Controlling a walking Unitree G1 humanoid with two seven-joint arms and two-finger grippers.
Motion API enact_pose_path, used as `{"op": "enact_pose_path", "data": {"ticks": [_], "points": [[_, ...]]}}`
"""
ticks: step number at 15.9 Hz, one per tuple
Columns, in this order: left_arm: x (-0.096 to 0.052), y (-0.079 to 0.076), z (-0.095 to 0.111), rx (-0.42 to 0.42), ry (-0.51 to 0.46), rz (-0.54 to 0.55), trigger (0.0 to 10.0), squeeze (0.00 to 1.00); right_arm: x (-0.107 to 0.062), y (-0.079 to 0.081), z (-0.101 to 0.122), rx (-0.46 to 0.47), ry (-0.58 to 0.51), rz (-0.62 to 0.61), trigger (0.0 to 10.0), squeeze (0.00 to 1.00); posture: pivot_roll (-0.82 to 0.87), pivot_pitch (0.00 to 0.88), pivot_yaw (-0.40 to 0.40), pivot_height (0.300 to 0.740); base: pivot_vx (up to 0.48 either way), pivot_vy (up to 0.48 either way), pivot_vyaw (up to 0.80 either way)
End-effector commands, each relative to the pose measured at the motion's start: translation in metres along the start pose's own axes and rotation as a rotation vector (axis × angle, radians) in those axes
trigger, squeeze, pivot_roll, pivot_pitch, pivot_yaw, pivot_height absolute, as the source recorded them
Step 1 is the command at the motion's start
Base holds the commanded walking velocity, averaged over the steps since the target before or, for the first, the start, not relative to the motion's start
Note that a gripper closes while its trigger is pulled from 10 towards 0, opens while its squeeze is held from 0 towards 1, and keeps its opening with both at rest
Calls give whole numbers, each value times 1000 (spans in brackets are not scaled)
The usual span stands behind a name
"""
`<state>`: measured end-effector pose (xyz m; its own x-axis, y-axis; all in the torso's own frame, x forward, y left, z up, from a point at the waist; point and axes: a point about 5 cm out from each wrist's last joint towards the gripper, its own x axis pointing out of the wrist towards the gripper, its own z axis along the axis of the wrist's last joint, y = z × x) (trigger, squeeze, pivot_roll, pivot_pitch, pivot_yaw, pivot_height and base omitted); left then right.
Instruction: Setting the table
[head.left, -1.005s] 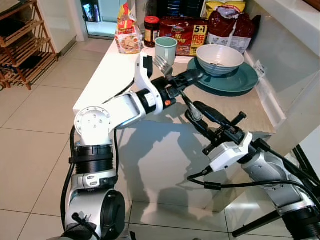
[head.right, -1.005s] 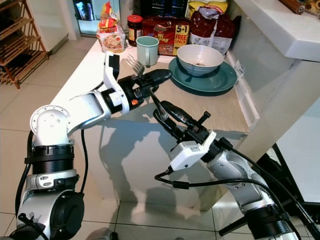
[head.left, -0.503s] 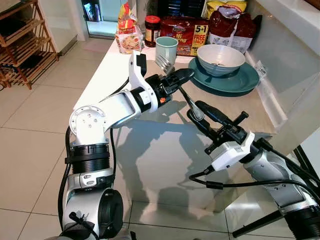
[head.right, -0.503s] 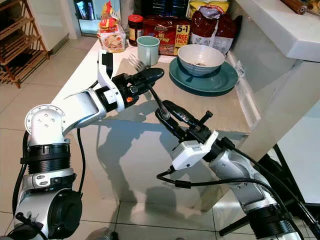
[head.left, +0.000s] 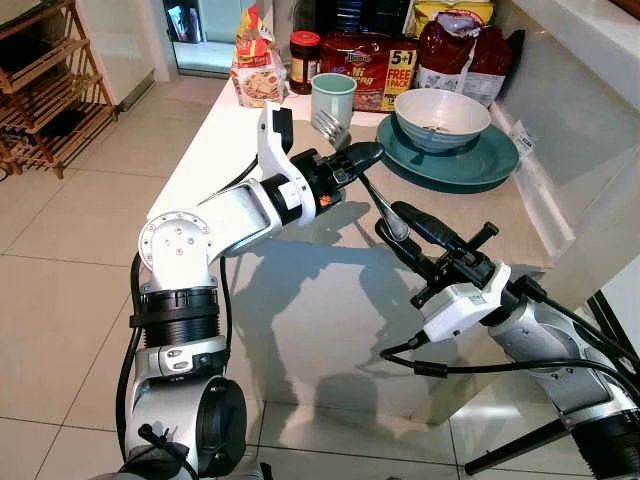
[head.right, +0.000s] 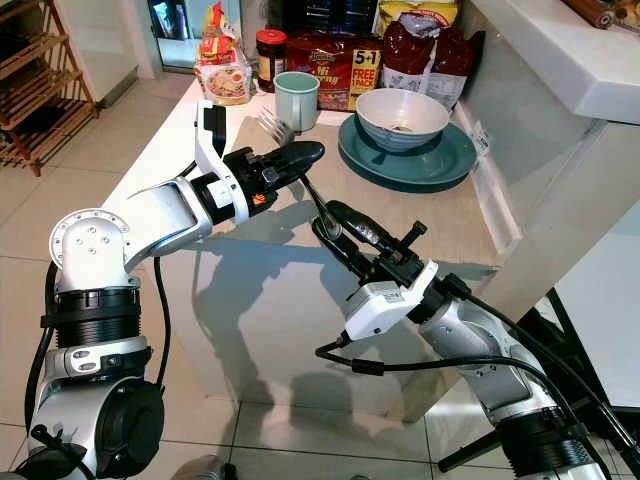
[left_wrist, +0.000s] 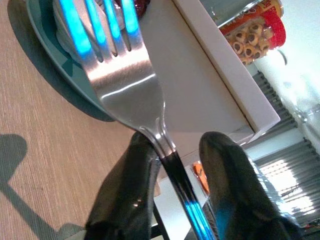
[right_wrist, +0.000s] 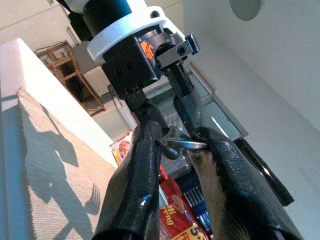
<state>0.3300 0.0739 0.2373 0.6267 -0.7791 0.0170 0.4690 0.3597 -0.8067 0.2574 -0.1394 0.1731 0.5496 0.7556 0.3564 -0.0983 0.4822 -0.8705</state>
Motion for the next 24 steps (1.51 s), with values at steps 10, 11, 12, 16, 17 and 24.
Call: {"op": "enact_pose_path", "data": {"ticks": [10, 11, 12, 16, 17, 24], "points": [[5, -7, 0, -13, 17, -38, 0, 0, 1, -9, -4, -63, 9, -2, 10000, 0, 91, 6, -15, 740, 0, 0, 0], [5, -7, 1, -14, 16, -38, 0, 0, 1, -9, -5, -64, 10, -2, 10000, 0, 90, 7, -16, 740, 0, 0, 0], [4, -8, 1, -16, 15, -40, 0, 0, 1, -9, -5, -65, 14, -2, 10000, 0, 89, 6, -15, 740, 0, 0, 0], [5, -8, 5, -20, -3, -38, 0, 0, 0, -9, -6, -35, 23, -14, 10000, 1000, 89, 6, -15, 740, 0, 0, 0], [5, -7, 9, -20, -17, -32, 0, 0, -2, -7, -7, -26, 27, -7, 10000, 1000, 89, 7, -14, 740, 0, 0, 0], [4, 7, 32, 21, -125, 77, 0, 0, -10, -2, -8, 14, 102, -70, 10000, 0, 87, 8, -11, 740, 0, 0, 0]]}}
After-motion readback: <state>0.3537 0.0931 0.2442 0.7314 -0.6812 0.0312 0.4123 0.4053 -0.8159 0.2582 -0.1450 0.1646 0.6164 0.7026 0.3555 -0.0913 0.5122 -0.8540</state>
